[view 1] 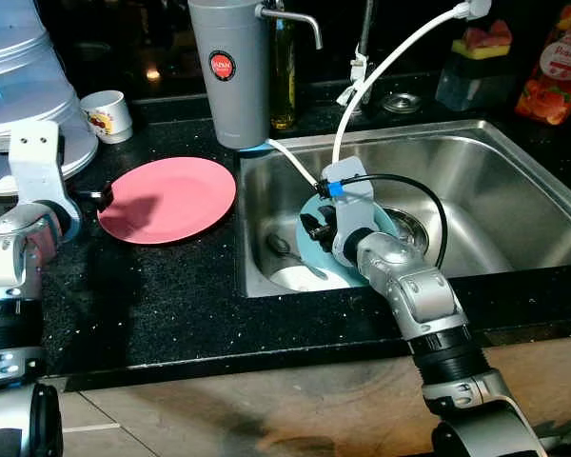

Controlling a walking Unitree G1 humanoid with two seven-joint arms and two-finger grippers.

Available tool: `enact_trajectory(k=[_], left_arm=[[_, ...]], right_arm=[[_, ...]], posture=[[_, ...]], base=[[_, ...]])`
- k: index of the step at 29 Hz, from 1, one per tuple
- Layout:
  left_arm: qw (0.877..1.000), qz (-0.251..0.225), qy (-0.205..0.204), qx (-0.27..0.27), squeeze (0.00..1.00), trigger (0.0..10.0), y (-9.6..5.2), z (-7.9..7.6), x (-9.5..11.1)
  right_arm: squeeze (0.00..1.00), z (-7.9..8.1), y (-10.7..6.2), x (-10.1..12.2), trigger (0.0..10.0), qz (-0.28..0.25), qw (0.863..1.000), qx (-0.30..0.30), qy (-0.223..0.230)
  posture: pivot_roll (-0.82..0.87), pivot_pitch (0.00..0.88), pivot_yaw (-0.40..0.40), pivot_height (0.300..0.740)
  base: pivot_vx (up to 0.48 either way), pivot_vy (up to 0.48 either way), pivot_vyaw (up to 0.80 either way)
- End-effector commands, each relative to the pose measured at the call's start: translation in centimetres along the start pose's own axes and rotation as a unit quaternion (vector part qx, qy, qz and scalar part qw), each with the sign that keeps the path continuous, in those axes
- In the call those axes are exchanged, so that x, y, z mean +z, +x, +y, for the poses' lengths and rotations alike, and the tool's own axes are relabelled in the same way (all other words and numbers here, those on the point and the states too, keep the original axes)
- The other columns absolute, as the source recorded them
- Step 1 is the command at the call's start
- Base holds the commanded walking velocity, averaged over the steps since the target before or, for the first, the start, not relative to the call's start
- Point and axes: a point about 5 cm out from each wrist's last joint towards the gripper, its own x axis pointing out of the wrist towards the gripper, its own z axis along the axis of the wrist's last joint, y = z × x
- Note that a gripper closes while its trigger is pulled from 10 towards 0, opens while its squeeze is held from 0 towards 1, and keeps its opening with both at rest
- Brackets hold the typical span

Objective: Kitchen organization

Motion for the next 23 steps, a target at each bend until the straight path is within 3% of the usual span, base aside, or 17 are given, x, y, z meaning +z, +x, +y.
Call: enact_trajectory(k=[1,2,3,9,18,23], left_arm=[[1.0,0.022,-0.022,-0.001,0.87,10.0,0.2,0.0,-0.8],[0.998,0.037,-0.044,-0.01,0.05,10.0,0.3,-0.2,-1.2],[0.997,0.047,-0.061,-0.017,0.0,10.0,0.4,-0.4,-1.5],[0.989,0.085,-0.112,-0.046,0.0,10.0,0.7,-1.4,-2.5],[0.981,0.101,-0.153,-0.067,0.0,10.0,0.8,-2.4,-2.6],[0.969,0.111,-0.192,-0.105,0.0,10.0,0.9,-4.1,-2.3]], right_arm=[[0.0,0.7,0.1,0.3,10.0,-0.008,1.0,0.012,-0.004],[0.0,0.6,0.1,0.3,10.0,-0.008,1.0,0.01,-0.005],[0.0,0.6,0.1,0.3,10.0,-0.008,1.0,0.009,-0.005],[0.0,0.2,0.0,0.4,10.0,-0.01,1.0,0.004,-0.006],[0.0,0.2,0.0,0.5,10.0,-0.013,1.0,0.002,-0.005],[0.0,0.1,0.0,0.6,10.0,-0.015,1.0,0.0,-0.005]], posture=[[0.03,0.022,0.05,0.74],[0.03,0.022,0.05,0.74],[0.03,0.022,0.05,0.74],[0.02,0.022,0.054,0.74],[0.02,0.022,0.055,0.74],[0.02,0.022,0.055,0.74]], base=[[0.0,0.0,0.0],[0.0,0.0,0.0],[0.0,0.0,0.0],[0.0,0.0,0.0],[0.0,0.0,0.0],[0.0,0.0,0.0]])
